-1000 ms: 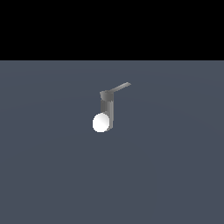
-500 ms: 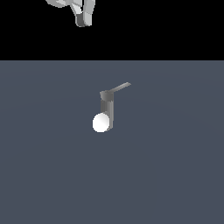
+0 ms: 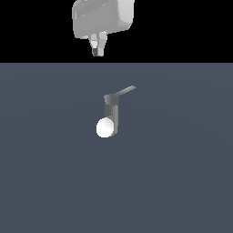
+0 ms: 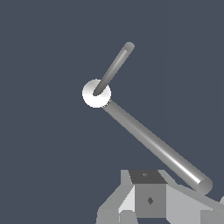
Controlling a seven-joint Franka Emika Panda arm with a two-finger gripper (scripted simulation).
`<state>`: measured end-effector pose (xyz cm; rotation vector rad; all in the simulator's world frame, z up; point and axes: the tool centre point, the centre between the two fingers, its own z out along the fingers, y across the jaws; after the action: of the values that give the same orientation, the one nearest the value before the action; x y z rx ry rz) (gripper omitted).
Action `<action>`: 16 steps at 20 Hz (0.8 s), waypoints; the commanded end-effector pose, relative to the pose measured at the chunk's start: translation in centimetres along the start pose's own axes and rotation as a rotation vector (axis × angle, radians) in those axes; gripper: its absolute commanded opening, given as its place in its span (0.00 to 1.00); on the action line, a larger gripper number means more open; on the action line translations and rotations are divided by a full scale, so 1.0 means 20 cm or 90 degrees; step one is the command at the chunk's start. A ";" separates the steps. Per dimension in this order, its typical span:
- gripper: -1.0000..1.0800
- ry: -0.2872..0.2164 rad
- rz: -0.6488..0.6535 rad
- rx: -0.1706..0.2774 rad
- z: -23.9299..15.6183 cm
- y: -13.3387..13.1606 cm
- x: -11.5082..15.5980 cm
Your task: Turn on the faucet by rotating a designated handle.
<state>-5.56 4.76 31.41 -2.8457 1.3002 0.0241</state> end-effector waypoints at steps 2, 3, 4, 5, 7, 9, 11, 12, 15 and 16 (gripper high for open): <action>0.00 0.002 0.057 0.001 0.09 -0.05 0.10; 0.00 0.002 0.073 0.001 0.11 -0.07 0.13; 0.00 0.003 0.089 0.001 0.14 -0.08 0.16; 0.00 0.003 0.106 0.001 0.16 -0.09 0.19; 0.00 0.004 0.139 0.001 0.21 -0.12 0.25; 0.00 0.005 0.174 0.001 0.27 -0.14 0.32; 0.00 0.007 0.209 0.001 0.32 -0.15 0.39; 0.00 0.007 0.228 0.000 0.35 -0.16 0.42; 0.00 0.009 0.281 0.000 0.42 -0.17 0.53; 0.00 0.010 0.298 0.000 0.45 -0.17 0.56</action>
<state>3.58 -0.57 23.02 -2.5142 1.8771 0.0095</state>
